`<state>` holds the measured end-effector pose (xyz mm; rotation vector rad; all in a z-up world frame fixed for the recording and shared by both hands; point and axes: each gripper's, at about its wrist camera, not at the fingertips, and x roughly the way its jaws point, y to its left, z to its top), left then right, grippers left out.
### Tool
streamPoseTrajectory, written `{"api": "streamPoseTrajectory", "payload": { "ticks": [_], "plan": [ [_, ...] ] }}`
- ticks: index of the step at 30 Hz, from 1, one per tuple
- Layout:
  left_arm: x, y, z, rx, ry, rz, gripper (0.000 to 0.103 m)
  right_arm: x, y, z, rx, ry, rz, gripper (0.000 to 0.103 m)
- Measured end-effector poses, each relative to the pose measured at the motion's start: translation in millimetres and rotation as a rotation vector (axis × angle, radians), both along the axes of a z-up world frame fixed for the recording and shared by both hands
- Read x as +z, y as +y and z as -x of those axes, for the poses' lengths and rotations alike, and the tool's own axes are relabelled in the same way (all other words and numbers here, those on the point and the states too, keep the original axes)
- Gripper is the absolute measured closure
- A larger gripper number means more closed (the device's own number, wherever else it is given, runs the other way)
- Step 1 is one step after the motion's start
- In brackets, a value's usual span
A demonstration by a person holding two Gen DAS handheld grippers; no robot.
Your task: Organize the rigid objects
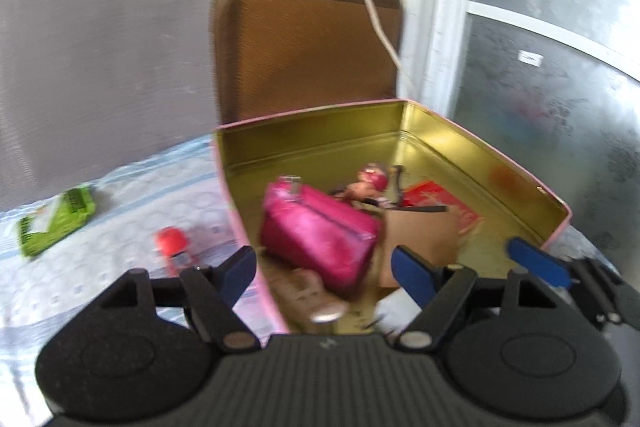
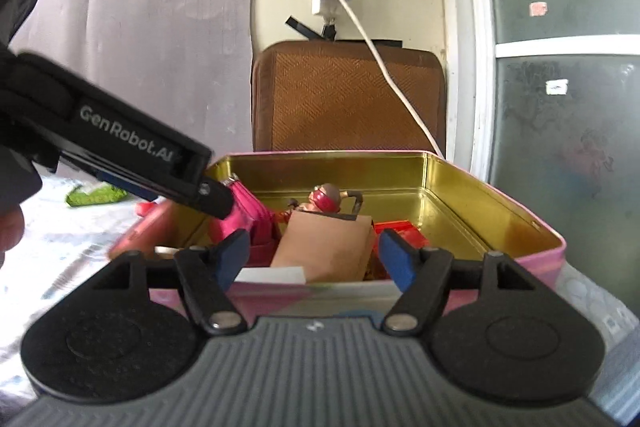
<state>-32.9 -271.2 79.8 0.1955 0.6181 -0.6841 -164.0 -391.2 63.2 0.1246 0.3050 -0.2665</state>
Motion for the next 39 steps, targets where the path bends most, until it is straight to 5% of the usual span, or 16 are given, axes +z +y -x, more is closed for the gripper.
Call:
{"api": "streamPoseTrajectory", "payload": {
  "ticks": [11, 39],
  "plan": [
    [-6.0, 67.8, 4.6, 0.158, -0.075, -0.038, 0.025, 8.6, 25.3, 11.3, 0.012, -0.033, -0.105, 0.030],
    [-67.2, 196.2, -37.5, 0.405, 0.047, -0.033, 0.019, 9.3, 132.8, -39.4, 0.281, 0.097, -0.005, 0.030]
  ]
}}
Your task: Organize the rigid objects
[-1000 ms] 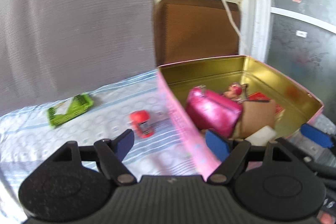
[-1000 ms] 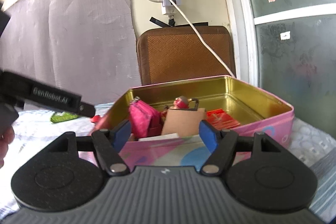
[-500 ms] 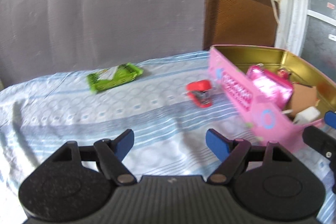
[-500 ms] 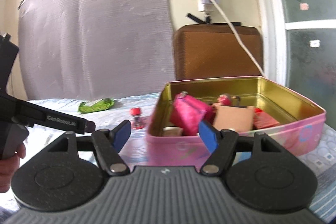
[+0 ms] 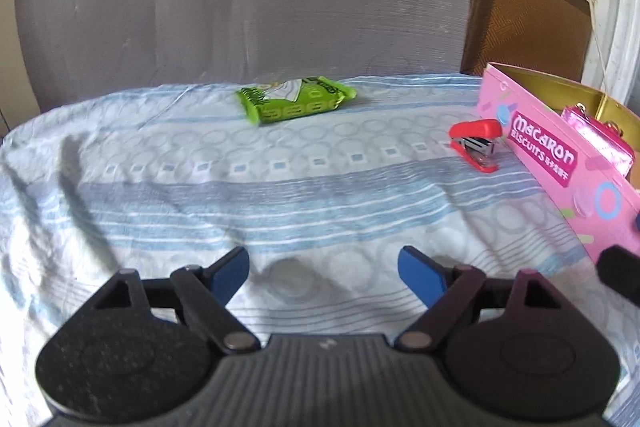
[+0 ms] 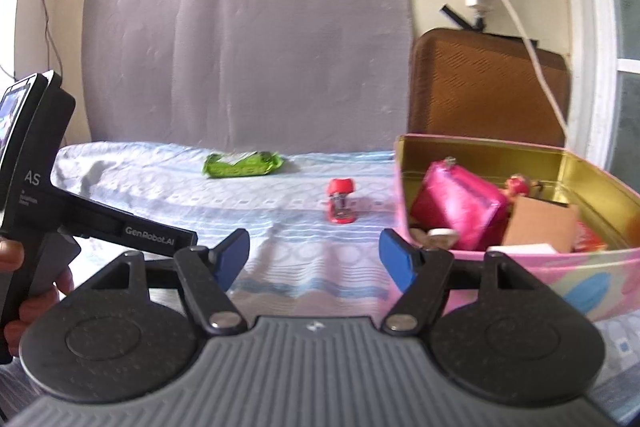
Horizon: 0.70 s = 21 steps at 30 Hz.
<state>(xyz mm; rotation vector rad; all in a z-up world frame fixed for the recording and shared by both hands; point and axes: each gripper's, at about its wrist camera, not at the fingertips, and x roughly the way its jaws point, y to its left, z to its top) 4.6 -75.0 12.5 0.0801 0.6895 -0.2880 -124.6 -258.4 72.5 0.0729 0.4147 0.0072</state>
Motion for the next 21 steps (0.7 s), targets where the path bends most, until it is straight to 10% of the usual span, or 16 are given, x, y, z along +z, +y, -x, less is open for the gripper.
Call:
{"api": "streamPoseTrajectory", "payload": {
  "ticks": [15, 21],
  "plan": [
    [8.6, -1.6, -0.6, -0.010, -0.015, 0.051, 0.021, 6.6, 8.6, -18.0, 0.044, -0.017, -0.008, 0.031],
    [37.5, -33.6, 35.5, -0.129, -0.098, 0.086, 0.022, 15.7, -12.1, 20.9, -0.074, -0.108, 0.009, 0.048]
  ]
}}
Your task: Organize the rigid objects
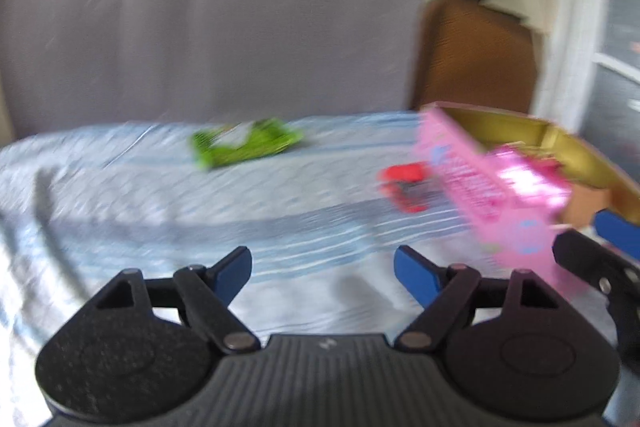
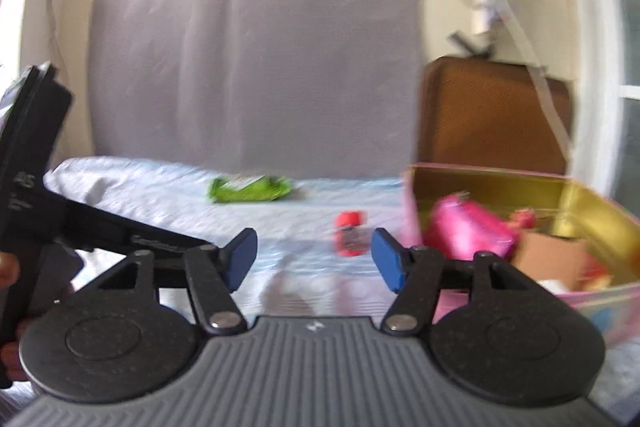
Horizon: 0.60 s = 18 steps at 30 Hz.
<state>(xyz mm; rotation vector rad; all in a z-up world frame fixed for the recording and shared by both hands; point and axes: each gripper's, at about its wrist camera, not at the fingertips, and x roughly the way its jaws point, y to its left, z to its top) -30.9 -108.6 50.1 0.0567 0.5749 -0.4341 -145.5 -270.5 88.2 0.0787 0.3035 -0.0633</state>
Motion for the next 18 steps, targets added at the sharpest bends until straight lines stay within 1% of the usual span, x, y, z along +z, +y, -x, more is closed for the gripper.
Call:
{"api": "streamPoseTrajectory", "payload": {
  "ticks": [1, 2, 3, 4, 5, 6, 7, 8, 9, 10, 11, 14, 16, 18],
  "plan": [
    [5.9, -9.9, 9.4, -0.028, -0.024, 0.002, 0.020, 2.2, -8.5, 8.8, -0.033, -0.007, -0.013, 0.055],
    [11.4, -19.4, 19.7, -0.056, -0.049, 0.010, 0.017, 4.5, -18.1, 19.7, -0.076, -0.011, -0.022, 0.056],
    [16.8, -27.7, 30.2, -0.083, -0.078, 0.025, 0.006, 6.0, -25.7, 28.7, -0.112, -0.011, -0.027, 0.056],
    [22.3, -35.9, 41.2, -0.110, -0.111, 0.041, 0.000, 7.4, -33.3, 39.5, -0.145, -0.004, -0.033, 0.055],
    [27.3, -42.7, 52.0, -0.127, -0.146, 0.050, 0.000, 7.9, -38.9, 48.9, -0.169, 0.004, -0.035, 0.055],
    [32.3, -50.3, 62.0, -0.138, -0.175, 0.046, 0.000, 8.5, -43.5, 58.1, -0.196, 0.010, -0.034, 0.052],
    [37.2, -57.9, 70.6, -0.151, -0.194, 0.036, 0.000, 8.8, -47.2, 67.8, -0.223, 0.012, -0.033, 0.041],
    [41.1, -65.8, 78.2, -0.173, -0.198, 0.024, 0.000, 9.2, -50.3, 77.2, -0.246, 0.008, -0.035, 0.033],
    [44.7, -72.4, 84.0, -0.204, -0.193, 0.013, 0.000, 9.3, -52.9, 86.0, -0.262, 0.001, -0.040, 0.014],
    [47.8, -78.8, 89.3, -0.235, -0.185, 0.002, 0.000, 9.9, -54.7, 94.3, -0.275, -0.013, -0.044, 0.003],
    [49.8, -84.2, 94.2, -0.257, -0.177, -0.005, 0.000, 11.0, -55.6, 102.3, -0.284, -0.031, -0.044, 0.000],
    [53.0, -96.3, 108.8, -0.313, -0.168, -0.015, 0.000, 13.6, -56.0, 118.7, -0.308, -0.081, -0.033, 0.000],
    [52.5, -103.2, 118.4, -0.306, -0.182, -0.041, 0.000, 15.2, -58.5, 123.7, -0.330, -0.091, -0.038, 0.000],
    [51.2, -109.7, 127.6, -0.281, -0.209, -0.072, 0.000, 14.3, -61.7, 124.6, -0.354, -0.069, -0.045, 0.000]
  ]
}}
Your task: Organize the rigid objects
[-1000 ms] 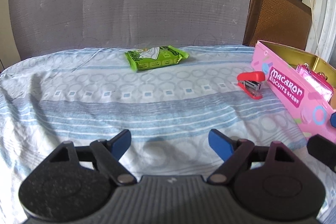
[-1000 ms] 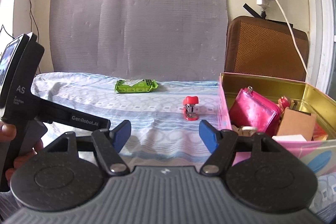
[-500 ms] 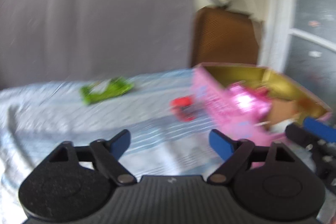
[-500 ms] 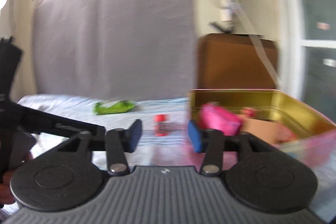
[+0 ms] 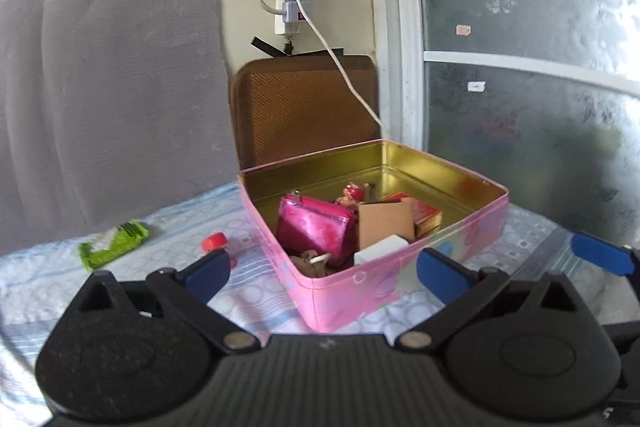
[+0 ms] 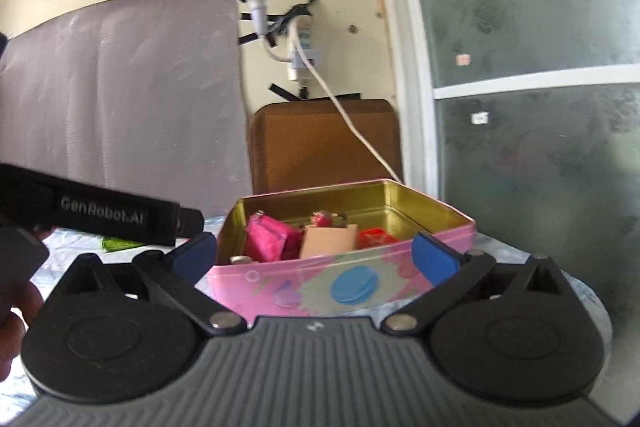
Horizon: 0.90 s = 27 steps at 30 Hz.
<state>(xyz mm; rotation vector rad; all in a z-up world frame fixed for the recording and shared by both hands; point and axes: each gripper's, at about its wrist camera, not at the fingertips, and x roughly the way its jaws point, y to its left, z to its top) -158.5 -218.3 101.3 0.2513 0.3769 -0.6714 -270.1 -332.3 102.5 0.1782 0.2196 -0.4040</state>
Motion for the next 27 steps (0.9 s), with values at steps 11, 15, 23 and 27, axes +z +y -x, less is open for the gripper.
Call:
{"api": "streamPoseTrajectory", "payload": {
  "ticks": [11, 15, 23, 27],
  "plan": [
    [-7.4, -21.4, 32.2, 0.007, -0.036, -0.075, 0.000, -10.3, -11.2, 25.3, -0.031, 0.023, -0.007, 0.000],
    [-15.9, -34.0, 35.9, -0.009, 0.011, -0.100, 0.000, -17.5, -18.4, 31.7, -0.045, 0.049, -0.014, 0.000],
    [-40.3, -67.4, 37.4, -0.018, 0.121, -0.163, 0.000, -40.1, -46.5, 48.9, -0.078, 0.112, -0.110, 0.000],
    [-44.4, -77.9, 38.4, 0.007, 0.119, -0.179, 0.000, -46.6, -60.9, 53.8, -0.084, 0.122, -0.139, 0.000]
  ]
}}
